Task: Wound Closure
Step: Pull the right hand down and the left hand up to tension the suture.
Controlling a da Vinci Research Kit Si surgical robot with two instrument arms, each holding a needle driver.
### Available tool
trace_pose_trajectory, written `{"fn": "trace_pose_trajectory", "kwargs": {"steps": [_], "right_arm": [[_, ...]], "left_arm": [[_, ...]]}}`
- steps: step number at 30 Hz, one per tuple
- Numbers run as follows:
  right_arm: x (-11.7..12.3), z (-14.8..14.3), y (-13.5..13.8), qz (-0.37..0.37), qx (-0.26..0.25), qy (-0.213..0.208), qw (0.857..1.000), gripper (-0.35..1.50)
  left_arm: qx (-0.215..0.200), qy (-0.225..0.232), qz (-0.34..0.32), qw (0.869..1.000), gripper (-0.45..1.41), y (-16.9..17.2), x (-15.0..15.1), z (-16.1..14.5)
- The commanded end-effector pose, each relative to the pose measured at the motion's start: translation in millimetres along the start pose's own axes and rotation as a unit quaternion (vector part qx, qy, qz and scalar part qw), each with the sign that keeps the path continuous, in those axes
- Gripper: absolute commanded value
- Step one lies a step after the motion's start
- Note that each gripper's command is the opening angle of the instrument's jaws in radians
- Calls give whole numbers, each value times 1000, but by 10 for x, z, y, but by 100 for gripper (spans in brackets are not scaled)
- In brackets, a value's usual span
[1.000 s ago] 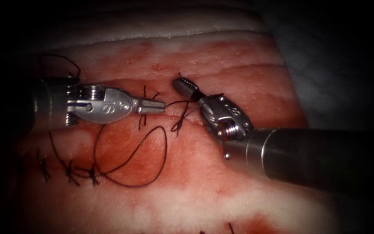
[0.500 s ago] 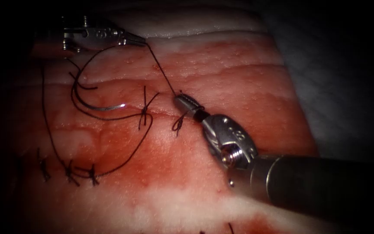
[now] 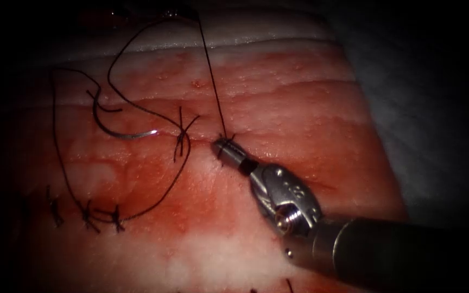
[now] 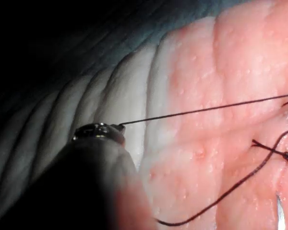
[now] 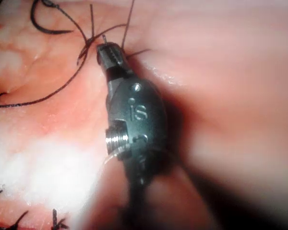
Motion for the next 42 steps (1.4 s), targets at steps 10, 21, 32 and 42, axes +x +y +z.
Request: {"fn": "trace_pose_trajectory", "kwargs": {"steps": [10,21,32,42], "right_arm": [[-14,-9,-14,-31,5,8,999,-35],[-26,-10,-21,-114,-21,25,993,-35],[-39,-10,-25,-148,12,5,989,-35],[-31,-14,-20,-145,20,3,989,31]], "left_arm": [[14,5,-5,1000,-45,-34,-4,43],[16,-10,4,1000,-45,-32,-17,73],[40,-1,41,998,-45,-45,-7,80],[23,39,17,999,-45,-27,-4,61]]}}
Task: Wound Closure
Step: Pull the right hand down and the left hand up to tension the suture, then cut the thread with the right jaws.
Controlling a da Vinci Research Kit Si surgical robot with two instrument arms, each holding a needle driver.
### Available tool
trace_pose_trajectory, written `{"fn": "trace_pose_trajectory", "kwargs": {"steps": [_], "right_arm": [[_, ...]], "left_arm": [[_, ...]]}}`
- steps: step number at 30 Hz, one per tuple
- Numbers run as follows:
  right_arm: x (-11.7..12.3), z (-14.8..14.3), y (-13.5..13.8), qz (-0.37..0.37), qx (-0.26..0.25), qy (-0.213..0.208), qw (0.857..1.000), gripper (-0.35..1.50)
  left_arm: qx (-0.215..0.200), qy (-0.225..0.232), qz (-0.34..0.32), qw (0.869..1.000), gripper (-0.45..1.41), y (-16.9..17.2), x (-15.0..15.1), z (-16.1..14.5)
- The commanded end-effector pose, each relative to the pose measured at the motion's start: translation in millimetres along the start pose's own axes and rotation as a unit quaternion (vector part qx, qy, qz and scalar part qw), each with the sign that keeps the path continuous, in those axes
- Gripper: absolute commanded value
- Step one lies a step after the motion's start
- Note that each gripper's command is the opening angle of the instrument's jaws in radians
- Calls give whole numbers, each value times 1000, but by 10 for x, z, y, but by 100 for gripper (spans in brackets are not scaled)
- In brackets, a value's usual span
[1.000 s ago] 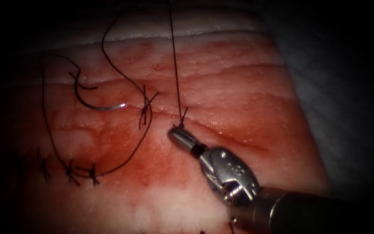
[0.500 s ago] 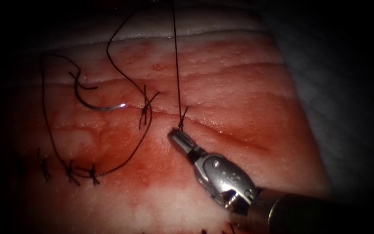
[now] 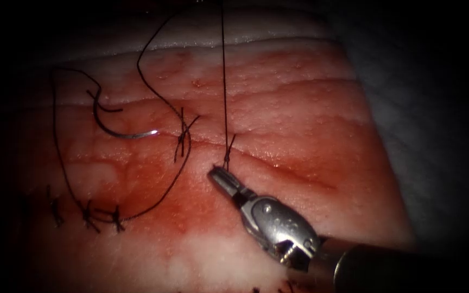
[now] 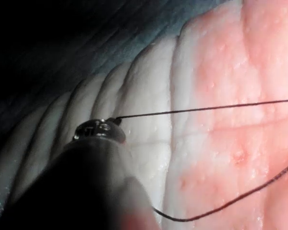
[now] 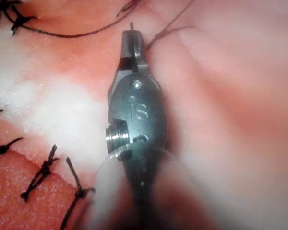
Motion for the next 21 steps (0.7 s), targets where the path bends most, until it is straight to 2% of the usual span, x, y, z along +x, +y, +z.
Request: {"fn": "trace_pose_trajectory", "kwargs": {"steps": [1,2,3,7,11,13,14,21], "right_arm": [[5,4,2,5,2,9,1000,78],[10,3,4,4,3,12,1000,98],[14,1,6,7,4,18,1000,110],[38,-14,13,18,11,28,999,131],[60,-35,16,26,21,21,999,135],[70,-43,18,29,24,18,999,130],[75,-47,20,25,26,16,999,121],[96,-44,37,30,23,-19,999,120]], "left_arm": [[-5,4,-2,1000,-45,-2,4,-1],[-9,6,-8,1000,-45,2,6,-8],[-13,9,-11,1000,-45,7,9,-15],[-33,25,-25,999,-45,27,27,-57],[-51,67,-37,996,-45,46,51,-101],[-52,79,-42,995,-45,55,66,-124],[-52,83,-45,994,-45,59,74,-133],[-36,96,-37,994,-45,86,128,-196]]}}
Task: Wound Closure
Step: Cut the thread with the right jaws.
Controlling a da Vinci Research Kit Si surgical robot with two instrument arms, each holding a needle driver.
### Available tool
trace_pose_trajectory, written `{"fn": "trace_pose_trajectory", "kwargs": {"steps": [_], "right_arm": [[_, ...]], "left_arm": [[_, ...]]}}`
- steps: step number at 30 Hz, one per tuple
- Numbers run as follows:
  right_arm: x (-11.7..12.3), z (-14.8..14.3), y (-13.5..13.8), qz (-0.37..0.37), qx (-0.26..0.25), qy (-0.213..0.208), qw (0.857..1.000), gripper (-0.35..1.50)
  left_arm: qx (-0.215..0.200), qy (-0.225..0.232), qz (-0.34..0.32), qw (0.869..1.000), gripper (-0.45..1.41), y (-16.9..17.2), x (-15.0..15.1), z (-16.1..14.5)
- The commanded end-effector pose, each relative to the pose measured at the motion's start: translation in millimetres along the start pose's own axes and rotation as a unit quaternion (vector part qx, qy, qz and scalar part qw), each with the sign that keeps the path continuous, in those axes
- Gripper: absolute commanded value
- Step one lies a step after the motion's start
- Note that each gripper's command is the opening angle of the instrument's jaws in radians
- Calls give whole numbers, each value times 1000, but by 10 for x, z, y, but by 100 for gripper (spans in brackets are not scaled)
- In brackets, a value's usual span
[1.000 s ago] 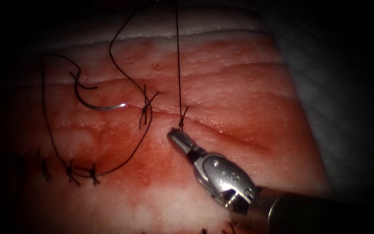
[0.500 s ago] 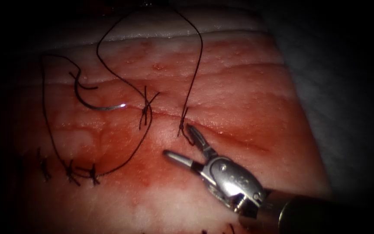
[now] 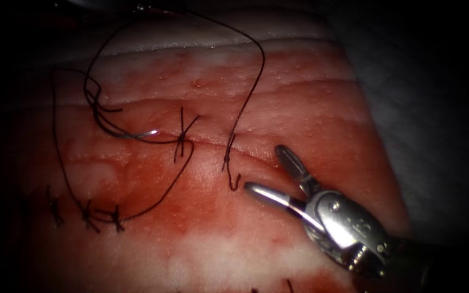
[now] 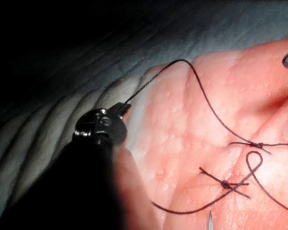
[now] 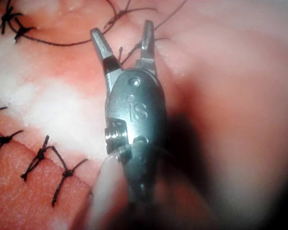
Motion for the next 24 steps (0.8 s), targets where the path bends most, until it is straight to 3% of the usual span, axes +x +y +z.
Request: {"fn": "trace_pose_trajectory", "kwargs": {"steps": [1,8,12,18,20,24], "right_arm": [[0,12,5,0,-1,-4,1000,118],[-2,45,39,0,-4,-13,1000,111],[-14,73,49,2,-13,-15,1000,137],[-29,101,33,-3,14,-35,999,138],[-33,107,27,-4,33,-39,999,123],[-42,118,17,-7,46,-42,998,121]], "left_arm": [[2,1,5,1000,-45,-1,8,0],[15,5,26,1000,-45,26,53,-32],[22,4,34,999,-45,32,70,-39],[25,0,42,999,-45,30,85,-42],[25,-1,44,999,-45,29,87,-42],[25,-2,45,999,-45,30,91,-42]]}}
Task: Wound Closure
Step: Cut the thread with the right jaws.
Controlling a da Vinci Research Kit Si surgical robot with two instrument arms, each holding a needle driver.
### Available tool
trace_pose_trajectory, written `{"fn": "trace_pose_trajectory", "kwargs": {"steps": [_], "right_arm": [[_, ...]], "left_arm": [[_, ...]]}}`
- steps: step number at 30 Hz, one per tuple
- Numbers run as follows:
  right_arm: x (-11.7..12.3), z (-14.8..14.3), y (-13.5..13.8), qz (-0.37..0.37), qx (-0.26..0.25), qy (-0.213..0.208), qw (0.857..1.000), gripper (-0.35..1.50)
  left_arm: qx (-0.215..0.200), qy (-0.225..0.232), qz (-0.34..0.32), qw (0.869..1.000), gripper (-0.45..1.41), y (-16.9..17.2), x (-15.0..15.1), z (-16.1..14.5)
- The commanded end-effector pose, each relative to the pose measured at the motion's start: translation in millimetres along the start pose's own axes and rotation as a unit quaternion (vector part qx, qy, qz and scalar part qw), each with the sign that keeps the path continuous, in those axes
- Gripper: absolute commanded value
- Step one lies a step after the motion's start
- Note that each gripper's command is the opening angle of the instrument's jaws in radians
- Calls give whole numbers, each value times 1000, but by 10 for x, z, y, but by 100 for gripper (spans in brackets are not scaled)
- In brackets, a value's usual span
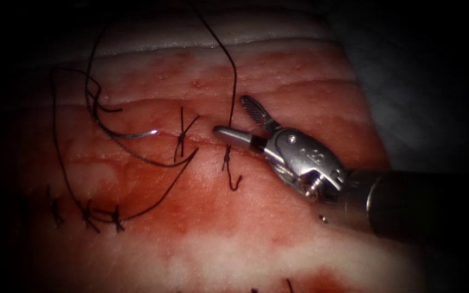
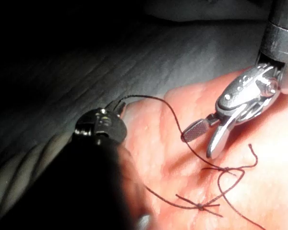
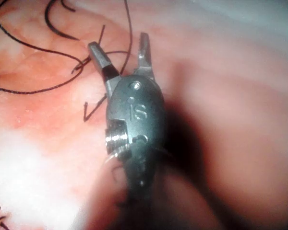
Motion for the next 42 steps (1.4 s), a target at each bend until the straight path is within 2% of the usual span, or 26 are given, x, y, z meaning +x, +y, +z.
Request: {"fn": "trace_pose_trajectory", "kwargs": {"steps": [1,10,22,36,42], "right_arm": [[-8,15,-7,-2,2,3,1000,121],[-24,36,-5,-10,-11,-9,1000,123],[-23,42,-4,-9,-13,-9,1000,121],[-29,57,-10,-11,-18,-10,1000,121],[-32,61,-12,-12,-19,-12,1000,110]], "left_arm": [[1,1,0,1000,-45,-5,2,6],[2,1,10,1000,-45,6,16,1],[4,-1,34,999,-45,31,45,-6],[5,-3,40,999,-45,34,53,-5],[6,-1,41,999,-45,37,55,-3]]}}
